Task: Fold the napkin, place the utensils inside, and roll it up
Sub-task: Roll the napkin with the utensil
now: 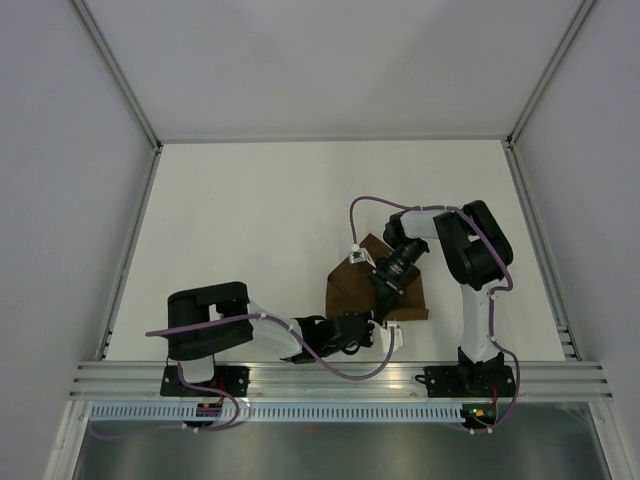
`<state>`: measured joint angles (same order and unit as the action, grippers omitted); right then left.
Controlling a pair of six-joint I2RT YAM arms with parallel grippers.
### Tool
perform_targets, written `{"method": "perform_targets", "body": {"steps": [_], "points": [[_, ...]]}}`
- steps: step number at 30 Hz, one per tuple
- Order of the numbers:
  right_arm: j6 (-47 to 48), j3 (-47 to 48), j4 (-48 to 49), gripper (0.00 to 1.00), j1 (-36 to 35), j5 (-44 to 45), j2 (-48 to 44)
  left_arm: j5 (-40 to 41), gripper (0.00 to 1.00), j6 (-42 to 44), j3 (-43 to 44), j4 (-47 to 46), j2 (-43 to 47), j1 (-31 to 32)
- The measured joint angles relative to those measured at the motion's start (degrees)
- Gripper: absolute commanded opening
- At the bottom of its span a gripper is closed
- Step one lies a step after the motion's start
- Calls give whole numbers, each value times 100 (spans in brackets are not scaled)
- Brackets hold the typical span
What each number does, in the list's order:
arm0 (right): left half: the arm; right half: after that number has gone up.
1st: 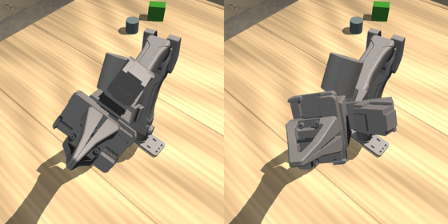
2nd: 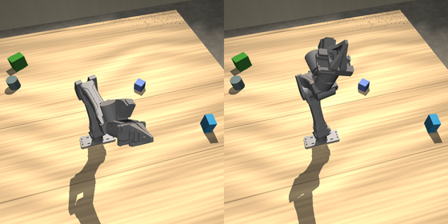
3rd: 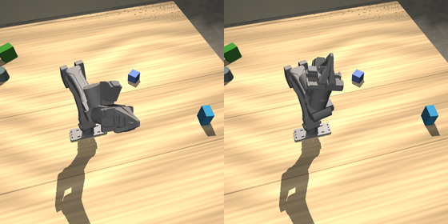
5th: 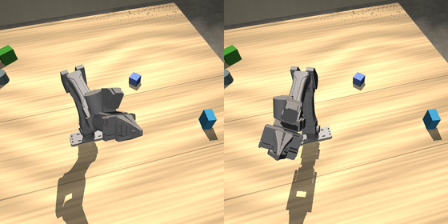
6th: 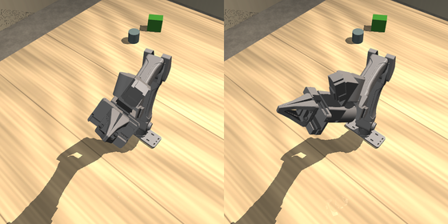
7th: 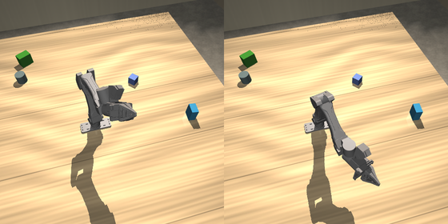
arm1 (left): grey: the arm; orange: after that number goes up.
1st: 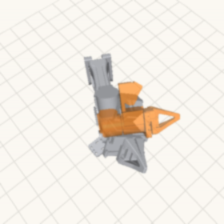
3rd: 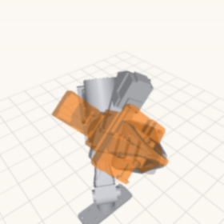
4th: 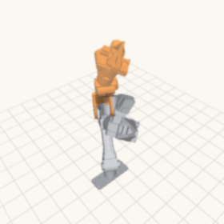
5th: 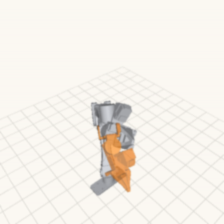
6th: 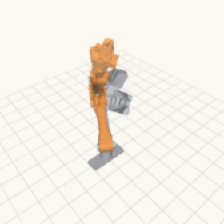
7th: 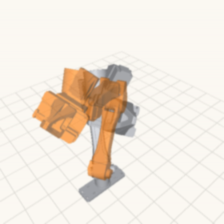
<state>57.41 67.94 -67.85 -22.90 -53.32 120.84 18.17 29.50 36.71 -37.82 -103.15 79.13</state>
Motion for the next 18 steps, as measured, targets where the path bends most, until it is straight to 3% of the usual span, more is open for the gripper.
{"method": "perform_targets", "body": {"steps": [7, 12, 18], "points": [[-48, 2, -157, 64, 37, 81, -262, -981, 2, -649, 262, 616, 195, -485], [-44, 179, 146, 65, 258, 260, -748, -1561, 2, -1064, 437, 944, 205, -785], [-125, 791, 387, 65, 1130, 55, -1233, -2218, 2, -1480, 651, 1257, 175, -1029]]}}
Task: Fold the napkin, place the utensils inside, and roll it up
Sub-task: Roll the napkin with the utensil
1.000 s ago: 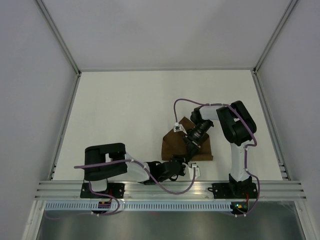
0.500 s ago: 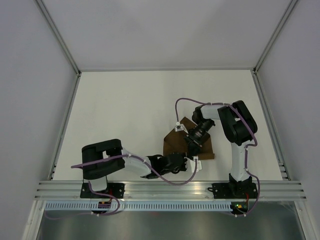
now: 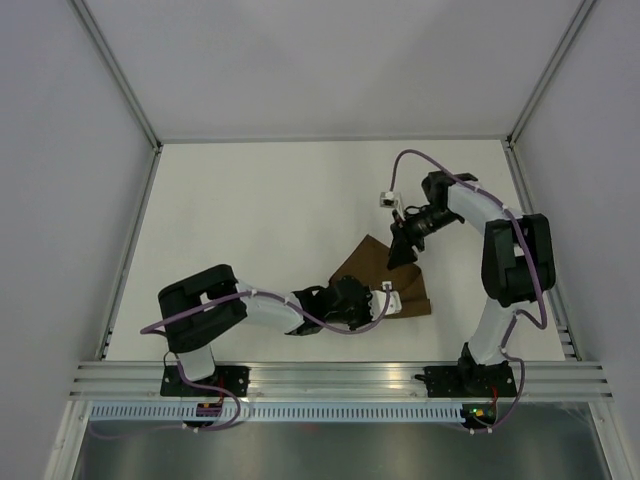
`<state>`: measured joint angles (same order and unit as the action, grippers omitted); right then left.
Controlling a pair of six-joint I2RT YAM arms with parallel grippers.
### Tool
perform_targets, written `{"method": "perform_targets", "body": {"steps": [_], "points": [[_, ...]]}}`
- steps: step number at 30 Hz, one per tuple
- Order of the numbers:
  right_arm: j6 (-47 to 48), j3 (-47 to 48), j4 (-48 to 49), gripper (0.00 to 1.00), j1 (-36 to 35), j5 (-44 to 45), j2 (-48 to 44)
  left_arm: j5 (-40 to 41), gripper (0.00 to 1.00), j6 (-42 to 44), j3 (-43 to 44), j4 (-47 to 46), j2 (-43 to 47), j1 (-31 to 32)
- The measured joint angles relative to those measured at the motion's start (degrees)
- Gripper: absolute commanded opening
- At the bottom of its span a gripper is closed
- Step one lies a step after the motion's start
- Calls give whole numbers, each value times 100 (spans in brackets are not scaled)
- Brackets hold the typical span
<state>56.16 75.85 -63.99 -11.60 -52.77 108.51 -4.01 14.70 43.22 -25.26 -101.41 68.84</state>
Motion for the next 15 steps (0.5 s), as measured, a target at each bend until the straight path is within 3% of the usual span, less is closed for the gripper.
{"method": "perform_targets", "body": {"steps": [8, 15], "points": [[37, -369, 398, 66, 1410, -367, -1062, -1349, 2, -682, 295, 319, -175, -667], [-240, -2514, 1867, 72, 1143, 127, -3383, -2839, 2, -1384, 918, 831, -691, -1340]]}}
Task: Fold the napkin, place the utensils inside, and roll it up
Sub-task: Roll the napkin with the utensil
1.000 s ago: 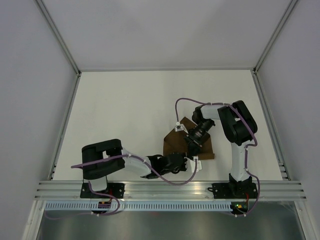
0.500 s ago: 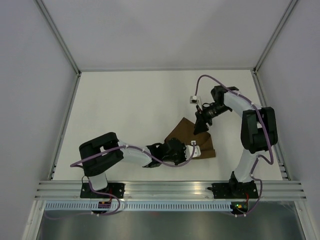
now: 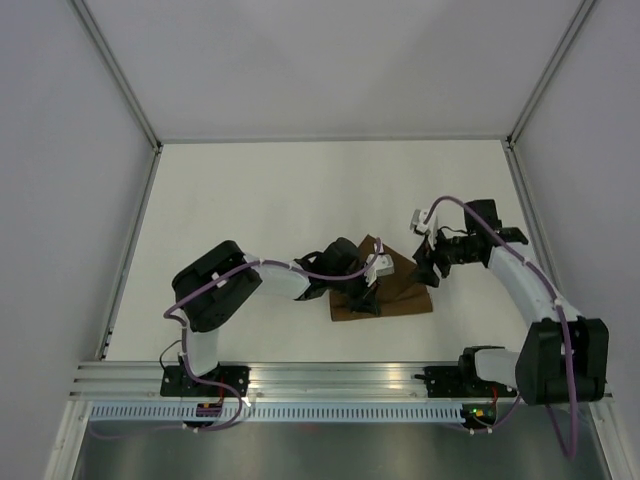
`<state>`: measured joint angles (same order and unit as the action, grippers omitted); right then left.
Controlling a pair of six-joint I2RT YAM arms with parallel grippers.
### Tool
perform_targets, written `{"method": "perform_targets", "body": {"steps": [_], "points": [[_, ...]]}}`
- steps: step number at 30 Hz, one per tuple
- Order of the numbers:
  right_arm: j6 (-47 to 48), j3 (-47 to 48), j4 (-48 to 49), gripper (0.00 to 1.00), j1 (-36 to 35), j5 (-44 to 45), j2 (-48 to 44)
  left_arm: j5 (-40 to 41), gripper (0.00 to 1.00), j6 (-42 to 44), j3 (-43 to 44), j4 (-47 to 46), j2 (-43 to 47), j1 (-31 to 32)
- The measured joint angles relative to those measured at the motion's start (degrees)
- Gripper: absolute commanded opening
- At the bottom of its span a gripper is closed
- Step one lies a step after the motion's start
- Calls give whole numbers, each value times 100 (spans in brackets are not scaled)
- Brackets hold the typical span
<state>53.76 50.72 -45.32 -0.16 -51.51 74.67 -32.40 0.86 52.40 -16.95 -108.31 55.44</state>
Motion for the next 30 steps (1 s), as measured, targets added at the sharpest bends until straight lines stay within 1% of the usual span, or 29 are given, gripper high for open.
{"method": "perform_targets", "body": {"steps": [1, 3, 7, 11, 15, 18, 21, 24, 25, 27, 28, 30], "points": [[-33, -155, 120, 72, -164, 79, -195, -201, 2, -92, 90, 72, -83, -81], [-140, -739, 717, 72, -693, 470, -831, -557, 2, -245, 229, 160, -240, -229], [-278, -1714, 1543, 73, -1735, 1233, -1545, -1176, 2, -540, 457, 234, -542, -466], [-407, -2352, 2175, 73, -2612, 1965, -1690, -1676, 2, -800, 654, 297, -809, -651], [-518, -2695, 2704, 72, -3348, 2638, -1639, -2041, 2, -990, 839, 387, -1023, -780], [-599, -2909, 3128, 71, -3823, 3073, -1497, -2164, 2, -1047, 914, 450, -1099, -822], [-664, -3008, 3587, 65, -4155, 3410, -1370, -2245, 2, -1075, 979, 527, -1154, -846], [-717, -3080, 3954, 44, -4339, 3646, -1250, -2347, 4, -1095, 1045, 601, -1209, -868], [-723, -3108, 4050, 30, -4365, 3700, -1215, -2369, 9, -1097, 1062, 634, -1220, -876], [-793, -3145, 4116, 22, -4400, 3746, -1187, -2387, 14, -1104, 1091, 697, -1231, -901], [-811, -3161, 4175, 19, -4404, 3764, -1185, -2402, 21, -1110, 1099, 728, -1237, -916], [-846, -3174, 4223, 16, -4415, 3786, -1180, -2382, 28, -1130, 1102, 752, -1237, -938]]}}
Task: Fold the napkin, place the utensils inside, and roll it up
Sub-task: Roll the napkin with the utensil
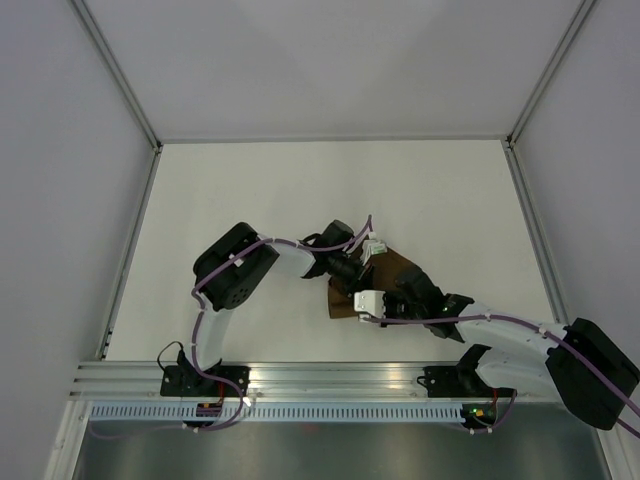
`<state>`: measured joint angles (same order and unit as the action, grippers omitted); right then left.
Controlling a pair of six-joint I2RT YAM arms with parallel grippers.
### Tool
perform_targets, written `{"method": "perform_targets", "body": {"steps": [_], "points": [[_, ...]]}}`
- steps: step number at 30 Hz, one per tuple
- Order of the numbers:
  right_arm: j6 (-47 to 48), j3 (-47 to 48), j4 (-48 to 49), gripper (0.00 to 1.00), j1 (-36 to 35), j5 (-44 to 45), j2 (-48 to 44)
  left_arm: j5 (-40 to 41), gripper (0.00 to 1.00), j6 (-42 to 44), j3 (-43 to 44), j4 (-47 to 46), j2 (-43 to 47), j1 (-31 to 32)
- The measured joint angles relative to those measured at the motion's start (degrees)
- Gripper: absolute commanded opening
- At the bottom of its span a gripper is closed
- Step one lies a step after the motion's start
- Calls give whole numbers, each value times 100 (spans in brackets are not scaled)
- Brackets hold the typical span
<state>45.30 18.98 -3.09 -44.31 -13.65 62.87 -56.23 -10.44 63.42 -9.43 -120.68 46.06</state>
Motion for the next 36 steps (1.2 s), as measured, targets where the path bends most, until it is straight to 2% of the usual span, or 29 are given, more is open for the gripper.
{"method": "perform_targets", "body": {"steps": [4, 7, 13, 19, 25, 29, 31, 36], "points": [[-7, -4, 48, 10, -9, -7, 37, 190, 41, -87, -63, 74, 146, -26], [-7, 151, -28, 4, -7, -28, 219, 619, 41, -118, -240, 297, 527, -59], [17, 638, -470, 2, 177, -358, 691, 1722, 42, -273, -686, 264, 1672, -361], [227, 1484, -1252, 2, 686, -1147, 1545, 3309, 41, -527, -2057, -914, 3467, -505], [603, 2684, -2503, 2, 1283, -2146, 2778, 4739, 40, -531, -3893, -2402, 4931, -378], [807, 3517, -3456, 2, 1591, -2712, 3630, 5506, 41, -221, -4478, -2922, 5425, 48], [903, 3862, -3869, 2, 1687, -2900, 3971, 5958, 42, 181, -4533, -3093, 5523, 566], [1056, 4391, -4540, 2, 1838, -3202, 4522, 6730, 44, 1322, -4413, -3296, 5176, 1633]]}}
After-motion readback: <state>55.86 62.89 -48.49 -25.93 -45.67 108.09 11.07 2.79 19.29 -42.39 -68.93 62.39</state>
